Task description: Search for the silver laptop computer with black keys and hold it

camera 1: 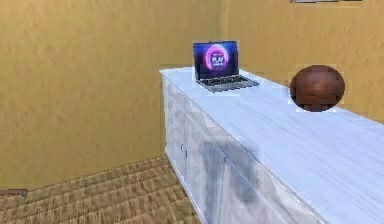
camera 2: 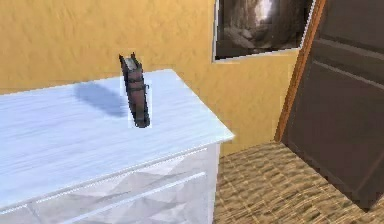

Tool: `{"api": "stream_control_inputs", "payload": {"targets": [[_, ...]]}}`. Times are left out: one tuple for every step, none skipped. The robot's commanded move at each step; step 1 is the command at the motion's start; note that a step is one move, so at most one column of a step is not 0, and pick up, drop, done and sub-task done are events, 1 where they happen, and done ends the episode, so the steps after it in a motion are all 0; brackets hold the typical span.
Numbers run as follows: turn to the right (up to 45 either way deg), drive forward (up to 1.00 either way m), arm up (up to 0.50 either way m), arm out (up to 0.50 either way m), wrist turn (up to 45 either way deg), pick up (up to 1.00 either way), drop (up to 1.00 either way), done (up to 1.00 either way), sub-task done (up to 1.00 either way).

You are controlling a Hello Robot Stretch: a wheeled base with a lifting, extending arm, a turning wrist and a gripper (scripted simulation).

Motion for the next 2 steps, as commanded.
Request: {"api": "stream_control_inputs", "payload": {"targets": [[-45.0,0.0,0.0,0.0,0.0,0.0,0.0,0.0,0.0],[-33.0,0.0,0.0,0.0,0.0,0.0,0.0,0.0,0.0]]}}
